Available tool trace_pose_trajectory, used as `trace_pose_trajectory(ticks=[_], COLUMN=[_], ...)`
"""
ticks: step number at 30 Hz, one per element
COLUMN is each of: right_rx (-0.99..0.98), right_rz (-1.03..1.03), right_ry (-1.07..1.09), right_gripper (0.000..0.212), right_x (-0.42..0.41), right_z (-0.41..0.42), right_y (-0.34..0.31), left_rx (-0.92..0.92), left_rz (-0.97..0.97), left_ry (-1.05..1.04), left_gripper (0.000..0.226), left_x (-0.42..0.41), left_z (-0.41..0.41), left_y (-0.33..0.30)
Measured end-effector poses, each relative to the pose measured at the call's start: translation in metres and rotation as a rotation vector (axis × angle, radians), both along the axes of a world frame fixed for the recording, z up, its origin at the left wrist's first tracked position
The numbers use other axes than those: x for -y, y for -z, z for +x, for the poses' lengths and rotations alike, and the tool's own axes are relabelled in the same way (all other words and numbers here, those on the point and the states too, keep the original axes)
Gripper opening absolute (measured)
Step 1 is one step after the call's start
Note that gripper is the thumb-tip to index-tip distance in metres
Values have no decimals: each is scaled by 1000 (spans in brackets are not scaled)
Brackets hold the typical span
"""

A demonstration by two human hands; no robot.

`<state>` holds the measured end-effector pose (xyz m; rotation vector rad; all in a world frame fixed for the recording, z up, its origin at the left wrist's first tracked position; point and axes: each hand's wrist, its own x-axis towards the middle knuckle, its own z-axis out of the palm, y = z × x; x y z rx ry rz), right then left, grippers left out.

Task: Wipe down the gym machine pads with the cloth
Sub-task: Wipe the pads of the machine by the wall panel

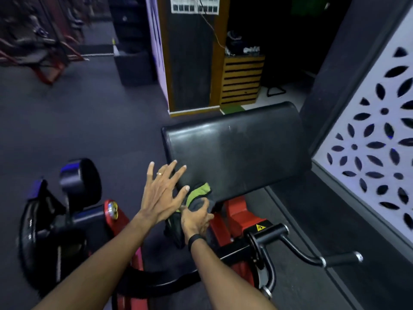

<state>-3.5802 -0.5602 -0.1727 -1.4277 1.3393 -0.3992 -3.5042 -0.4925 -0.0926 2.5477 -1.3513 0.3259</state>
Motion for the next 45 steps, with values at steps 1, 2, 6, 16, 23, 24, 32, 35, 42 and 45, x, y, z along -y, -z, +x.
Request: trace_pose_trajectory(ticks=[1, 2, 6, 16, 23, 24, 32, 35, 42, 45], right_rx=[22, 38, 10, 203, 599, 514, 86, 75, -20, -66], right_rz=[-16, -55, -445, -1067, -626, -558, -366, -334, -577, -659], right_ry=[-77, -155, -338, -556, -192, -260, -729, -733, -683, -680], right_gripper=[63, 58, 63, 86, 73, 76, 49, 41, 33, 24], right_x=[-2, -5, -8, 5, 59, 76, 138, 164, 255, 314], right_z=[-7, -18, -54, -147, -261, -282, -380, -409, -479, -528], right_y=[-4, -13, -56, -118, -154, -162, -191, -198, -234, -245], left_rx=[-59, -110, -383, -1177, -1130, -1145, -1274, -1216, -810, -764], left_rz=[-18, -49, -177, -741, -594, -562, -534, -521, -461, -473], left_ry=[-33, -67, -263, -4, 53, 75, 162, 166, 220, 199], left_gripper=[70, 73, 78, 37, 27, 28, 27, 23, 19, 19], left_x=[-6, -11, -23, -24, 5, 13, 59, 83, 169, 228], left_z=[-6, -14, -43, -115, -186, -197, -275, -295, -352, -399], left_y=[-1, -3, -22, -88, -111, -114, -130, -138, -146, -140])
